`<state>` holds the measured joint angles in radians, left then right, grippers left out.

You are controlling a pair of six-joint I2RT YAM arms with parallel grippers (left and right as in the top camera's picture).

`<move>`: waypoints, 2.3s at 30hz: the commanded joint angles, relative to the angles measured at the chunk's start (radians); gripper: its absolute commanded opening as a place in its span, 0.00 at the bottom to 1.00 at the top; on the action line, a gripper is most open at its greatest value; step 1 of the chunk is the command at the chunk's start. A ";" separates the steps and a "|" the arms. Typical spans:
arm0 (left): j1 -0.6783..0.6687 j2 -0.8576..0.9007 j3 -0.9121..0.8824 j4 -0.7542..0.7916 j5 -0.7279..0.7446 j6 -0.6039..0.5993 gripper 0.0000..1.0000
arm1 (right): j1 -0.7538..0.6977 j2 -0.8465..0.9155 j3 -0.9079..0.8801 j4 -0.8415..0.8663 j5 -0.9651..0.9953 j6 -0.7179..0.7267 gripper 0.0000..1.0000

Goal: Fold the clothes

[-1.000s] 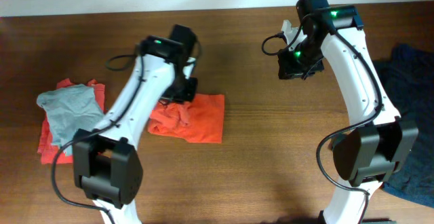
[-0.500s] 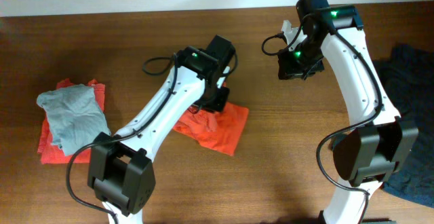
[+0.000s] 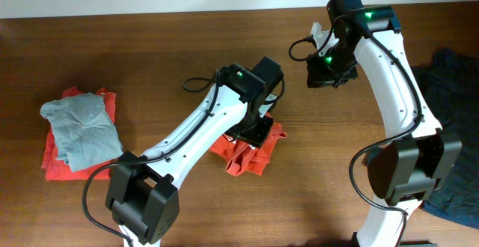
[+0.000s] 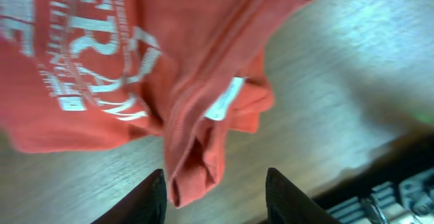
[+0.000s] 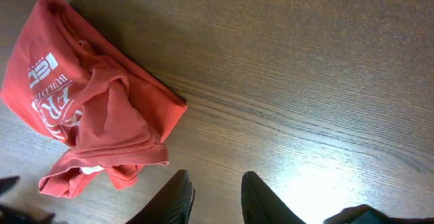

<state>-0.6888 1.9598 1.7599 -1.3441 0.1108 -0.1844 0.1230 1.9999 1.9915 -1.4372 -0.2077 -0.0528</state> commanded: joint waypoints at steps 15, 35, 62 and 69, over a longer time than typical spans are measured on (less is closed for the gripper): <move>0.300 0.027 0.004 0.261 -0.001 0.014 0.47 | 0.082 0.004 -0.144 -0.031 -0.588 -0.336 0.09; 0.299 0.258 0.004 0.263 0.013 0.111 0.52 | 0.093 0.004 -0.619 0.403 -0.513 -0.162 0.12; 0.299 0.258 0.004 0.259 0.013 0.111 0.53 | 0.152 0.110 -0.447 0.413 -0.332 -0.087 0.12; 0.299 0.258 0.004 0.253 0.013 0.111 0.54 | 0.050 0.128 -0.489 0.375 -0.052 -0.057 0.13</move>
<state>-0.3958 2.2013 1.7607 -1.0824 0.1261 -0.0898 0.2089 2.1109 1.5383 -1.0565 -0.3969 -0.1303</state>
